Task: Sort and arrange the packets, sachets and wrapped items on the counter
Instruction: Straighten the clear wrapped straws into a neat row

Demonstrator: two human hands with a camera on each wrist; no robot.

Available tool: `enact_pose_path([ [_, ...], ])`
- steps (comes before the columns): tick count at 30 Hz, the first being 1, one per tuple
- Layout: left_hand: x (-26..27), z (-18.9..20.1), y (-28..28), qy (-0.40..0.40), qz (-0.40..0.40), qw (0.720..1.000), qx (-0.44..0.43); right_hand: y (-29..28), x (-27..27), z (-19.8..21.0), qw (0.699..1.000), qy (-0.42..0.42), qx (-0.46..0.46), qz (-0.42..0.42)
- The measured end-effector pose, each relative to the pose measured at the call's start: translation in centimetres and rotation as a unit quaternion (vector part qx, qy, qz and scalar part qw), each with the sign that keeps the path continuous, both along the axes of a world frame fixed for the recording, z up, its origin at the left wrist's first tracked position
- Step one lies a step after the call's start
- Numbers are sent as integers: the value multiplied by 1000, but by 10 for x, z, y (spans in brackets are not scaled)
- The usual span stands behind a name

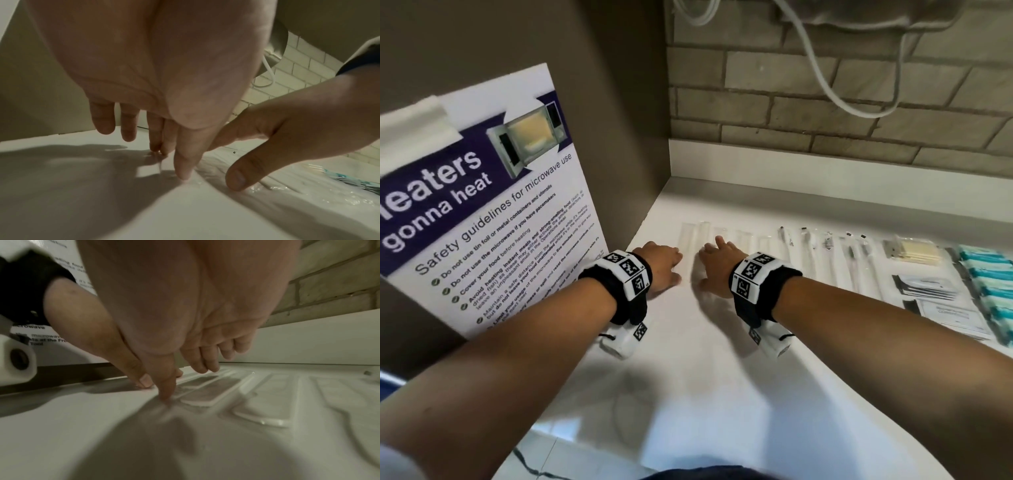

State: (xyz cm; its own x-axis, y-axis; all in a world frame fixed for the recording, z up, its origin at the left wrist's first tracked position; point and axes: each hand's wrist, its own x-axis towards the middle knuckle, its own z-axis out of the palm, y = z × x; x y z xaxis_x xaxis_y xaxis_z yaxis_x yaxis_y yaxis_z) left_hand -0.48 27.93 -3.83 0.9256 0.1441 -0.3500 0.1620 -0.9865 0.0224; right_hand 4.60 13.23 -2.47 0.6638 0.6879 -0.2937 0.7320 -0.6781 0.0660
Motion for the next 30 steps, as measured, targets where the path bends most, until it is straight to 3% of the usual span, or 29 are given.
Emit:
enact_pose_path([
  [13,6,2,10,-20,-35,999,0,13,-5,-1,999,14,-24,-21],
  [30,8,3,10,-28,-35,999,3,13,-7,-9,998,25,21,-45],
])
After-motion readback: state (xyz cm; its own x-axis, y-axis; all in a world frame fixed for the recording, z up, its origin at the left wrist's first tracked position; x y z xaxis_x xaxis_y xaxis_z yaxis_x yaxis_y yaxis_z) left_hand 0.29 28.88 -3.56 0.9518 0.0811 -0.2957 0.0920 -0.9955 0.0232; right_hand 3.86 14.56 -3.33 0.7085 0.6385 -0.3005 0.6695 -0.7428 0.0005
